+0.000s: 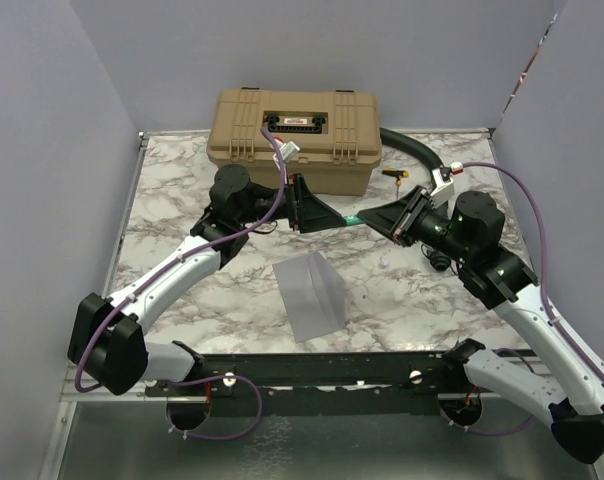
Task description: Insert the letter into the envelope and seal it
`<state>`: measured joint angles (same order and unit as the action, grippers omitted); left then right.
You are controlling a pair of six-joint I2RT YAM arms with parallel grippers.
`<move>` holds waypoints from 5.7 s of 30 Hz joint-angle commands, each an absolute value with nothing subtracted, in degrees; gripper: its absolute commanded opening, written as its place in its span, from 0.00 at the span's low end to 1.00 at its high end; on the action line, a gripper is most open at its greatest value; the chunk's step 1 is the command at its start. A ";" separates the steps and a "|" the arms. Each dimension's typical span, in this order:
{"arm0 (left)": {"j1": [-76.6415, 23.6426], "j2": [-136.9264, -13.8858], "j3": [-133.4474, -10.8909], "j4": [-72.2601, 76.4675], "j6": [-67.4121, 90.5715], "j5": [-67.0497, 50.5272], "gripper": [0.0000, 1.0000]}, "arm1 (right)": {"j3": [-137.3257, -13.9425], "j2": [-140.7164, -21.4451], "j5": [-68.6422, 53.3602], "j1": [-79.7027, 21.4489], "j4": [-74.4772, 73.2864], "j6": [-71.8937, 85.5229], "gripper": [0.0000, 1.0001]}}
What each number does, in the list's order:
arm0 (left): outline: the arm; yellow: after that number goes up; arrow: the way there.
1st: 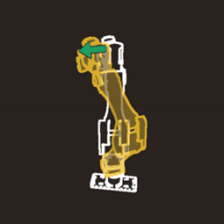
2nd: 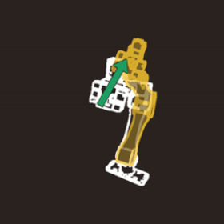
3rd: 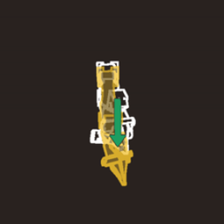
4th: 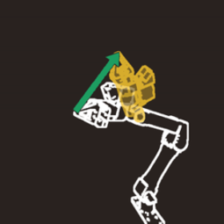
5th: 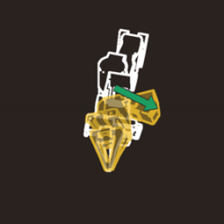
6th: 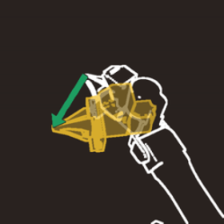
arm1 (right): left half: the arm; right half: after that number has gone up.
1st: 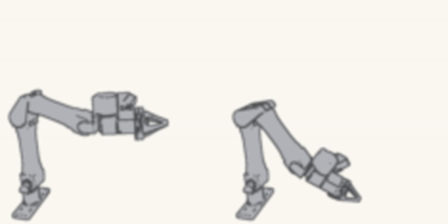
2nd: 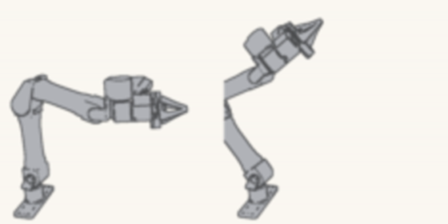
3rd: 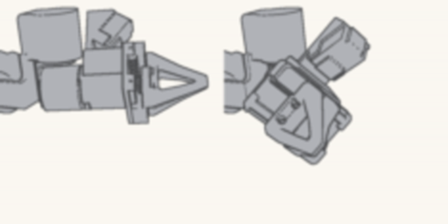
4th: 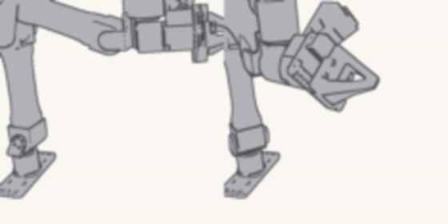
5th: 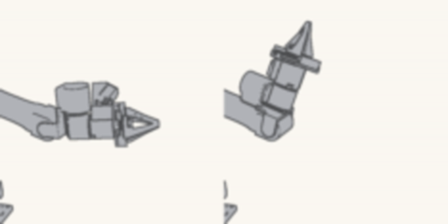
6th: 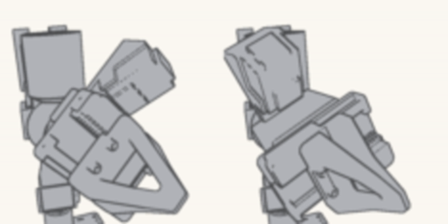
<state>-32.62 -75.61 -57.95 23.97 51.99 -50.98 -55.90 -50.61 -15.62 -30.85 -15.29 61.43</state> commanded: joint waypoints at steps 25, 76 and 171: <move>-32.18 -73.04 -55.44 26.33 50.61 -51.65 0.37 | -51.50 -50.25 -18.27 -30.97 -5.16 67.37 0.00; -31.58 -74.10 -55.87 22.67 47.47 -54.60 0.53 | -54.46 -56.23 -27.75 -31.00 1.42 61.64 0.00; -28.29 -80.60 -24.90 21.27 64.74 -10.91 0.00 | -46.48 -101.99 35.71 -72.33 -2.99 42.14 0.00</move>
